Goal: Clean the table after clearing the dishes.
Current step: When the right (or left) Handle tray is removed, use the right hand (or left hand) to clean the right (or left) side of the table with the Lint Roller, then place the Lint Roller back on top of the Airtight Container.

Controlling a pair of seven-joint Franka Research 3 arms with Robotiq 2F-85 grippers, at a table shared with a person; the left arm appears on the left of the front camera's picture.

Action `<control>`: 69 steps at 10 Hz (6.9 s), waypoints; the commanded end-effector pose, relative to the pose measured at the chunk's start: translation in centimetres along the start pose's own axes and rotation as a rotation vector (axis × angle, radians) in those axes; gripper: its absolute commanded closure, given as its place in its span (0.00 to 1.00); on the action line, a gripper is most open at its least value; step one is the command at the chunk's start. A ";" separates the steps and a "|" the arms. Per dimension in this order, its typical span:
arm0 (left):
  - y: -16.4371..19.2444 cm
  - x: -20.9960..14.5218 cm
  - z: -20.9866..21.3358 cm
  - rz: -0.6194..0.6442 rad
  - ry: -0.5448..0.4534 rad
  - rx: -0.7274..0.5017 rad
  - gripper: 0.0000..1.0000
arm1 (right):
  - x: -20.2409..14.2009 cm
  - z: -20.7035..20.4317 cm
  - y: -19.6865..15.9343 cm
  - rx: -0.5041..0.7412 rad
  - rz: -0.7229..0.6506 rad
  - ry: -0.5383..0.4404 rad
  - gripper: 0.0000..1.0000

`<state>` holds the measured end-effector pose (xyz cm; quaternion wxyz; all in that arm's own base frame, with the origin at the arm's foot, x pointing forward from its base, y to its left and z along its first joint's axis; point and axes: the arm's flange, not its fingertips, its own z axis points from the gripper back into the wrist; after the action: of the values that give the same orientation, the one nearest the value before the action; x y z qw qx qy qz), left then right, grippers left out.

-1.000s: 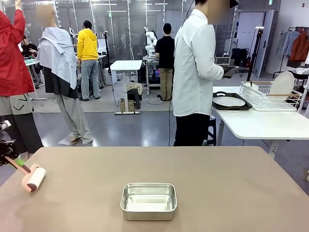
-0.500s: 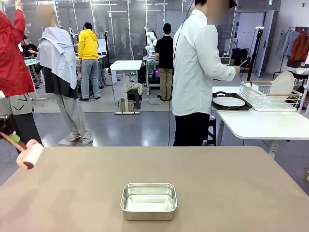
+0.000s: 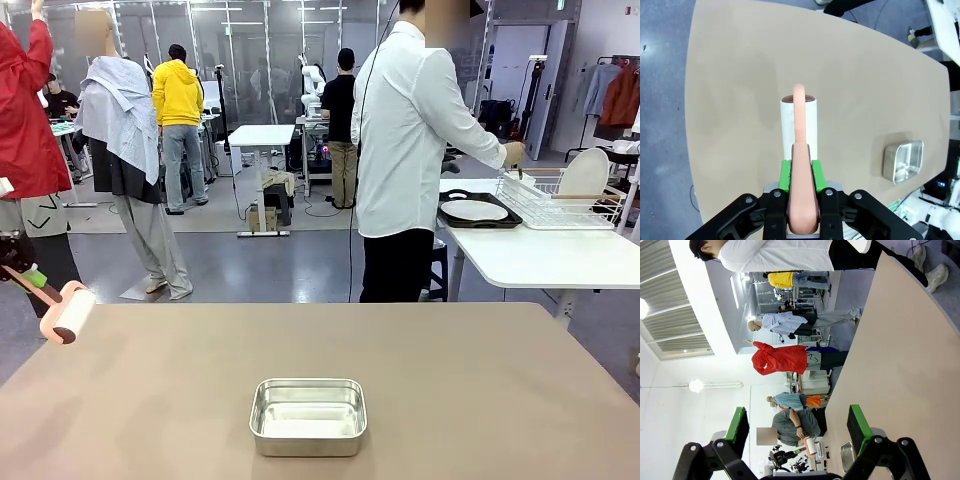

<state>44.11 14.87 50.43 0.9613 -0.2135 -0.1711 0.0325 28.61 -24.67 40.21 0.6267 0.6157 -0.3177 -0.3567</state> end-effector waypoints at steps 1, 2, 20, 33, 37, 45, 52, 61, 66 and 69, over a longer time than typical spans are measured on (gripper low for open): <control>-0.1 0.3 0.5 -0.003 -0.006 0.013 0.80 | -0.2 0.3 0.3 -0.004 0.013 0.009 0.00; -0.1 0.3 0.5 -0.003 -0.006 0.013 0.80 | -0.2 0.3 0.3 -0.004 0.013 0.009 0.00; -38.3 -5.3 -5.2 -1.529 0.429 -0.237 0.80 | -0.2 0.3 0.3 -0.004 0.013 0.009 0.00; -44.6 -8.4 -14.7 -1.575 0.548 -0.247 0.80 | -0.2 0.3 0.3 -0.004 0.013 0.009 0.00; -44.4 -8.1 -19.8 -1.589 0.609 -0.188 0.80 | -0.2 0.3 0.3 -0.004 0.013 0.009 0.00; -44.0 -5.8 -27.0 -1.556 0.668 -0.212 0.80 | -0.2 0.3 0.3 -0.004 0.013 0.009 0.00; -42.7 -5.0 -29.7 -1.519 0.690 -0.156 0.78 | -0.2 0.3 0.3 -0.004 0.013 0.009 0.00; -42.4 -4.2 -27.6 -1.497 0.628 -0.155 0.00 | -0.2 0.3 0.3 -0.004 0.013 0.009 0.00; -42.6 -4.0 -28.1 -1.517 0.648 -0.167 0.00 | -0.2 0.3 0.3 -0.004 0.013 0.009 0.00; -42.6 -4.0 -28.1 -1.517 0.648 -0.167 0.00 | -0.2 0.3 0.3 -0.004 0.013 0.009 0.00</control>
<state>49.48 -35.68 43.11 0.7092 -0.1114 0.0174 -0.6959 28.63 -24.65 40.22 0.6269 0.6158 -0.3175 -0.3564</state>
